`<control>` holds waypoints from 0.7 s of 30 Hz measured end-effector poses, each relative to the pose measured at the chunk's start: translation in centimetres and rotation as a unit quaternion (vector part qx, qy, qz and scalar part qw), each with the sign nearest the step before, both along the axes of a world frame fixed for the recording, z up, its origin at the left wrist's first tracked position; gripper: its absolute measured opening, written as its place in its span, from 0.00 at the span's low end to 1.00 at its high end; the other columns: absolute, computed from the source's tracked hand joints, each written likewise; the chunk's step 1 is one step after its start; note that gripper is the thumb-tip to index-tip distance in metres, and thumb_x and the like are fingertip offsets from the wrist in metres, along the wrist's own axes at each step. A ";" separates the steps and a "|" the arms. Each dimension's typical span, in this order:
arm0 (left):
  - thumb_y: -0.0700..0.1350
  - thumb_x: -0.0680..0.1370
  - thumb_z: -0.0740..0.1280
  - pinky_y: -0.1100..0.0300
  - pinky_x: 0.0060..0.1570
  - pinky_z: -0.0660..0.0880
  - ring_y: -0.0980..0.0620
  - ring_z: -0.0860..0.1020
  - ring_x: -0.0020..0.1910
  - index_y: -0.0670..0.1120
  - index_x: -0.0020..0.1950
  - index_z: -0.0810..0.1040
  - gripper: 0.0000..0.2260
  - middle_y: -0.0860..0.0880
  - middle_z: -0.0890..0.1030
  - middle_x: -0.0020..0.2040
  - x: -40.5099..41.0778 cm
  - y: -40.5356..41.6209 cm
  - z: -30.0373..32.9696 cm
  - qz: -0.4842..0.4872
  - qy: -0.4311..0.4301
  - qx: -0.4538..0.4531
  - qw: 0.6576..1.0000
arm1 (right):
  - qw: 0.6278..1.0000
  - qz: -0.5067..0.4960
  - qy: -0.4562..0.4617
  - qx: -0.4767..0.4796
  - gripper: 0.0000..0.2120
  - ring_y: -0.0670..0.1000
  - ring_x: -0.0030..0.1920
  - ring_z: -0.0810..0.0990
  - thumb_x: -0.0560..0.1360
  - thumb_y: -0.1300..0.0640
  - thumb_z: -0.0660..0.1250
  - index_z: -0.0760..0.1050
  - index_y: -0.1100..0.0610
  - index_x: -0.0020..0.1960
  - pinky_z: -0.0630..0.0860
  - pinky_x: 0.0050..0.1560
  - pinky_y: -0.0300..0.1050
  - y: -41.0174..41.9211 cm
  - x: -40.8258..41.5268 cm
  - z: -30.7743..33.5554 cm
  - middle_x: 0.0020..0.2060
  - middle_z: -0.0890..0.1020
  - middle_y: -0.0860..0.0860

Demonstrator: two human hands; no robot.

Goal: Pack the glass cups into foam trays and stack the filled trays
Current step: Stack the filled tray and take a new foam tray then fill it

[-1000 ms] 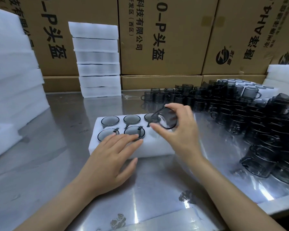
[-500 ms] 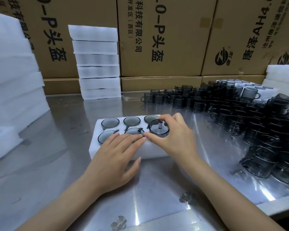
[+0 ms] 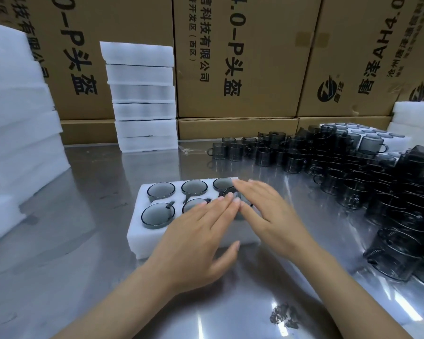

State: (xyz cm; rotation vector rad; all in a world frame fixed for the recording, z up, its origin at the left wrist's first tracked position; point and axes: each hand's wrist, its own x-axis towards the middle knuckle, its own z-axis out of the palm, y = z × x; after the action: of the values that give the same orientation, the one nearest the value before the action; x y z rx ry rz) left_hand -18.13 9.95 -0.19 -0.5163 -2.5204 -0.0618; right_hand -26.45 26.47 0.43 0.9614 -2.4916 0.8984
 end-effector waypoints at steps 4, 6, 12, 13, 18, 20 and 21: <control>0.55 0.76 0.57 0.52 0.61 0.74 0.49 0.78 0.61 0.41 0.65 0.76 0.25 0.46 0.77 0.65 -0.7 -0.6 -0.1 0.014 -0.017 -0.015 1.000 | 0.996 -0.057 0.030 0.055 0.20 0.40 0.66 0.67 0.80 0.45 0.54 0.70 0.47 0.69 0.61 0.63 0.36 -0.4 0.2 0.1 0.65 0.73 0.38; 0.55 0.74 0.57 0.53 0.59 0.75 0.49 0.79 0.58 0.41 0.62 0.79 0.24 0.46 0.80 0.62 -0.9 -0.6 -0.3 0.017 -0.008 -0.033 0.999 | 0.992 -0.081 0.027 0.097 0.21 0.41 0.66 0.68 0.79 0.43 0.52 0.70 0.46 0.69 0.59 0.62 0.37 -0.6 0.4 0.1 0.65 0.73 0.38; 0.57 0.72 0.58 0.52 0.57 0.75 0.50 0.81 0.56 0.43 0.57 0.81 0.24 0.47 0.82 0.57 -1.4 -0.1 -0.2 0.028 -0.011 -0.037 0.999 | 0.974 -0.127 0.017 0.186 0.21 0.42 0.73 0.60 0.81 0.42 0.47 0.64 0.42 0.71 0.51 0.71 0.46 -1.0 0.4 -0.1 0.69 0.69 0.38; 0.57 0.72 0.58 0.51 0.58 0.75 0.50 0.81 0.56 0.43 0.57 0.81 0.24 0.47 0.82 0.57 -1.4 -0.1 -0.2 0.029 -0.016 -0.041 0.999 | 0.972 -0.130 0.021 0.194 0.21 0.42 0.73 0.58 0.81 0.43 0.46 0.64 0.42 0.71 0.50 0.71 0.47 -1.2 0.4 -0.1 0.69 0.68 0.37; 0.58 0.74 0.56 0.49 0.66 0.67 0.49 0.76 0.64 0.43 0.66 0.76 0.27 0.47 0.76 0.66 -0.7 0.1 -0.2 0.047 -0.055 -0.056 0.996 | 0.969 -0.142 0.020 0.200 0.22 0.43 0.75 0.52 0.82 0.46 0.45 0.61 0.45 0.74 0.50 0.72 0.50 -1.7 0.8 -0.2 0.73 0.63 0.41; 0.60 0.78 0.52 0.53 0.74 0.47 0.53 0.59 0.75 0.46 0.76 0.60 0.30 0.50 0.60 0.76 -0.5 0.1 -0.3 0.067 -0.086 -0.056 0.993 | 0.969 -0.144 0.018 0.198 0.22 0.43 0.76 0.51 0.82 0.46 0.45 0.58 0.45 0.75 0.50 0.73 0.50 -1.7 0.9 -0.5 0.74 0.60 0.41; 0.61 0.79 0.49 0.57 0.72 0.37 0.56 0.49 0.77 0.48 0.78 0.52 0.31 0.53 0.51 0.78 -0.4 0.0 -0.5 0.072 -0.088 -0.045 0.993 | 0.971 -0.142 0.012 0.191 0.22 0.43 0.76 0.50 0.82 0.46 0.45 0.57 0.45 0.75 0.50 0.73 0.50 -1.6 0.9 -0.8 0.75 0.58 0.41</control>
State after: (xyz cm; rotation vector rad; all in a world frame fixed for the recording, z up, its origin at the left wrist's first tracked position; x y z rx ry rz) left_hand -18.55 9.98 -0.69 -0.3778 -2.7354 0.0635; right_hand -25.50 24.85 -0.41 0.6851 -2.7430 0.3232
